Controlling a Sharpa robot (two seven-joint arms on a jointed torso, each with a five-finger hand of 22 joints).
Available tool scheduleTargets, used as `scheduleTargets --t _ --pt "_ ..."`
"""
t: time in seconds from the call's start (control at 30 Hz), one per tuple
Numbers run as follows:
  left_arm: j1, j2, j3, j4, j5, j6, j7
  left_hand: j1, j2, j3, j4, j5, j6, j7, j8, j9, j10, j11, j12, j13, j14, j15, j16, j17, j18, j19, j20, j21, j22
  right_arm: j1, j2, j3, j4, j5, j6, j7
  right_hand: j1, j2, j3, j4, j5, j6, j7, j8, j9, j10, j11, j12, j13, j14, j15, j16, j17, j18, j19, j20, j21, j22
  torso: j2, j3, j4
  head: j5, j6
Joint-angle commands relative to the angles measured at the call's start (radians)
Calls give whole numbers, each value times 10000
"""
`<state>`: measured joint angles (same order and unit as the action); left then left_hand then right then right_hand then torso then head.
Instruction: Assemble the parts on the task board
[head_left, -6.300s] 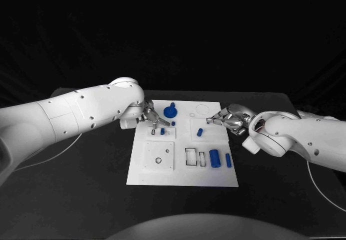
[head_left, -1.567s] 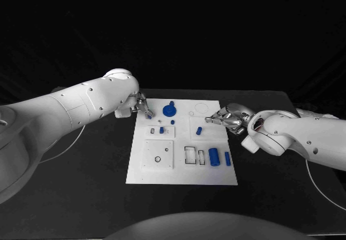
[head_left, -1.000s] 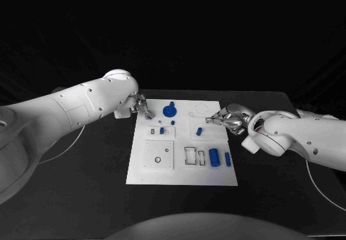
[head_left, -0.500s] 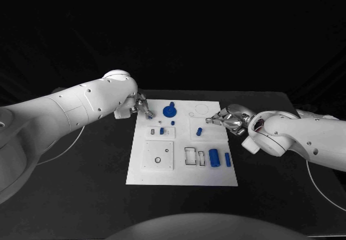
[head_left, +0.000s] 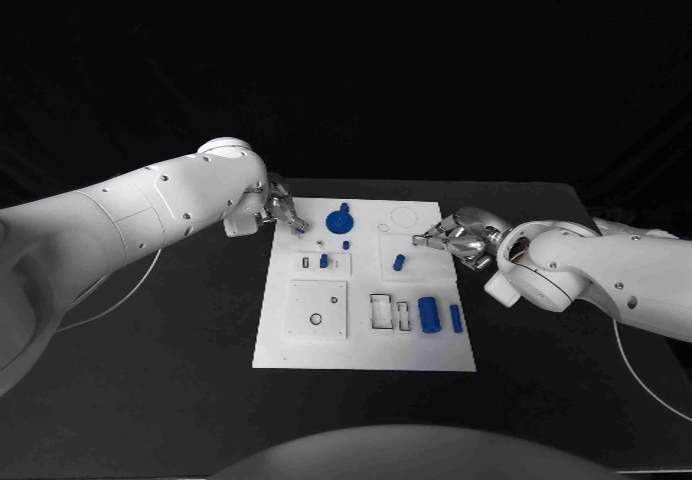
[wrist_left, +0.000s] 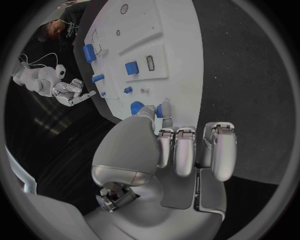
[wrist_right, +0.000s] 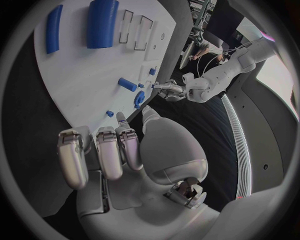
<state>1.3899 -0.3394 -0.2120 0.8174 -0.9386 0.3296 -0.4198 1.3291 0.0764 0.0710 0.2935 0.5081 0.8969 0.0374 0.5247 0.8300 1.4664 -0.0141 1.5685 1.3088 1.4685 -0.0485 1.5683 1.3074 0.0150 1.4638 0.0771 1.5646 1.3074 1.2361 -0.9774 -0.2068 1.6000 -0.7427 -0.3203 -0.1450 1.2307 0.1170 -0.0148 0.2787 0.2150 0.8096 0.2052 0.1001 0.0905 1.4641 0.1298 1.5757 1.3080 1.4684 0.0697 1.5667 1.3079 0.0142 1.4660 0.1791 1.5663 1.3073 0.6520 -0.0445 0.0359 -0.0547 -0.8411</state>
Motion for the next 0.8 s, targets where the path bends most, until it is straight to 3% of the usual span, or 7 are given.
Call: scheduleTargets --t 0.03,0.43,0.8 --pt "127 -156 12 286 547 302 -195 56 -29 68 15 32 108 -3 14 12 1044 -42 23 2620 1023 -60 25 2634 -150 1070 -75 62 2634 -7 3 -3 -5 -90 144 -42 19 50 -40 -38 64 -44 30 64 11 1067 67 -50 2628 1024 65 41 2629 -142 1048 37 45 2635 2 5 1 12 -22" --pt "642 -1147 0 1850 1104 874 -1009 -8 13 119 18 44 176 2 11 11 1044 -35 23 2620 1023 -62 25 2634 -150 1070 -80 62 2634 -7 15 -3 -21 -90 133 -58 19 50 -40 -38 64 -44 30 64 11 1067 67 -50 2628 1024 65 41 2629 -142 1048 37 45 2635 -3 0 7 26 -65" --pt "765 -1832 -28 3114 1242 1002 -1875 -45 -23 147 12 114 228 -5 -3 8 1044 -40 23 2620 1023 -66 25 2634 -150 1070 -84 62 2634 -7 29 -4 -34 -90 113 -55 19 50 -40 -38 64 -44 30 64 11 1067 67 -50 2628 1024 65 41 2629 -142 1048 37 45 2635 0 0 -5 100 -81"
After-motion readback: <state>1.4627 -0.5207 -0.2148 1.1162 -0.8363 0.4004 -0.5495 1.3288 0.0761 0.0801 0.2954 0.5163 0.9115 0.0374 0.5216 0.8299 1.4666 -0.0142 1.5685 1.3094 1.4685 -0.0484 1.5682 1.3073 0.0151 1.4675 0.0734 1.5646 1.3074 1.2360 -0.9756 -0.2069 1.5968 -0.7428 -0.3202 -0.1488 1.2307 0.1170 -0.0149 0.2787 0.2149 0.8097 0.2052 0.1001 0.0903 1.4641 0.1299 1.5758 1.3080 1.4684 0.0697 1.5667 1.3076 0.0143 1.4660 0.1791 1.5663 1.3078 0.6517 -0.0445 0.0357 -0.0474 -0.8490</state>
